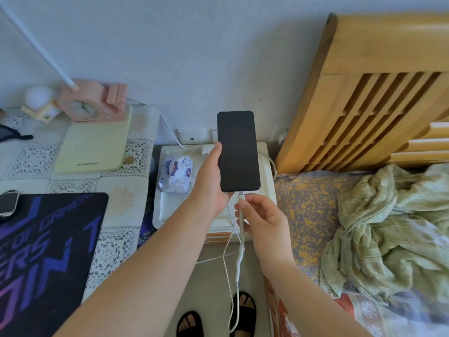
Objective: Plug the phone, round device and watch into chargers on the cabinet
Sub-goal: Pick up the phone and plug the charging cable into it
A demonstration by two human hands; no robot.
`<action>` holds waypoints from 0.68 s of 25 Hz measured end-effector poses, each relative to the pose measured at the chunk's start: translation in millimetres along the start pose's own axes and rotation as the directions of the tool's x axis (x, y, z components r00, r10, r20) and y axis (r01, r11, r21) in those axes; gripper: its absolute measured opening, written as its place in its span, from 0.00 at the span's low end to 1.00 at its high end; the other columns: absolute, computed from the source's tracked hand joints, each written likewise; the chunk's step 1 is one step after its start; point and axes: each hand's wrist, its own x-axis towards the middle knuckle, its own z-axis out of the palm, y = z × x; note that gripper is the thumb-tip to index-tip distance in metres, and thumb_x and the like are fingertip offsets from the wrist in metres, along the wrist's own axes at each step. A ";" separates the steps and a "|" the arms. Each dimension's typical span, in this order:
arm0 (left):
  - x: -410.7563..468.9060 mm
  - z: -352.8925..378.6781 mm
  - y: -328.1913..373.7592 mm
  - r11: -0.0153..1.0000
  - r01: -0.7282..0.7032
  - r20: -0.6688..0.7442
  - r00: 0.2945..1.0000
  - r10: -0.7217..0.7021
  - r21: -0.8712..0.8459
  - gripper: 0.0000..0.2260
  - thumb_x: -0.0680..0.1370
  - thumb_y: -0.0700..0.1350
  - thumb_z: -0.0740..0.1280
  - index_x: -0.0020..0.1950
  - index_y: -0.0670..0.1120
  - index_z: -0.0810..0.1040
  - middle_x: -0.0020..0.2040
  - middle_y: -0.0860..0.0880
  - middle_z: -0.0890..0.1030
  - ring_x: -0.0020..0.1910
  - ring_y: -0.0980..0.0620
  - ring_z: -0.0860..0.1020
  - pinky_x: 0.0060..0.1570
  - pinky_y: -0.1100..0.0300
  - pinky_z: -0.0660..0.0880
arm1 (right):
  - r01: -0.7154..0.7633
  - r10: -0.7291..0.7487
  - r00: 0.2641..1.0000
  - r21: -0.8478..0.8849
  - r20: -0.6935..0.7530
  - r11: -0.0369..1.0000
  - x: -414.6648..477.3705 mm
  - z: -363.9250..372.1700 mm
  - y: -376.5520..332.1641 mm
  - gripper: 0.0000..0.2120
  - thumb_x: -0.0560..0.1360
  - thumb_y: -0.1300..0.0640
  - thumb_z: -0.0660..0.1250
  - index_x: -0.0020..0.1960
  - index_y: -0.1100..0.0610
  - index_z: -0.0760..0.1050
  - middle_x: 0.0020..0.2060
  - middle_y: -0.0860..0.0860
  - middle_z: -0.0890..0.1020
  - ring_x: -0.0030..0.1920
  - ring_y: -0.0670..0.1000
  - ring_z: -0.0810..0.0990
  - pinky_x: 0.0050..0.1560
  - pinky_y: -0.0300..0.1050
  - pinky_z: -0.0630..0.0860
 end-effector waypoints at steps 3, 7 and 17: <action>-1.0 -4.4 -4.9 1.000 0.003 0.000 1.000 -0.003 -0.007 0.21 0.77 0.59 0.61 0.65 0.50 0.76 0.59 0.44 0.82 0.57 0.44 0.81 0.49 0.50 0.81 | -0.011 0.011 1.000 0.008 -0.010 1.000 -1.4 0.5 4.0 0.03 0.75 0.60 0.68 0.45 0.55 0.80 0.33 0.48 0.83 0.37 0.48 0.80 0.49 0.54 0.80; -7.4 -7.0 -9.1 1.000 -0.018 0.002 1.000 0.018 0.004 0.20 0.77 0.59 0.62 0.64 0.49 0.77 0.57 0.45 0.83 0.54 0.46 0.82 0.46 0.52 0.81 | -0.070 0.073 0.997 0.093 -0.035 0.993 -1.8 3.9 9.9 0.03 0.75 0.60 0.68 0.45 0.56 0.80 0.33 0.47 0.84 0.36 0.46 0.81 0.46 0.47 0.81; -8.5 -14.3 -33.6 1.000 0.002 -0.024 1.000 -0.002 0.017 0.19 0.78 0.58 0.61 0.61 0.48 0.79 0.54 0.45 0.84 0.52 0.46 0.82 0.45 0.54 0.79 | -0.129 0.139 0.987 0.111 -0.083 0.985 -1.2 -2.7 25.4 0.03 0.74 0.60 0.69 0.44 0.59 0.81 0.36 0.55 0.85 0.36 0.49 0.79 0.48 0.49 0.79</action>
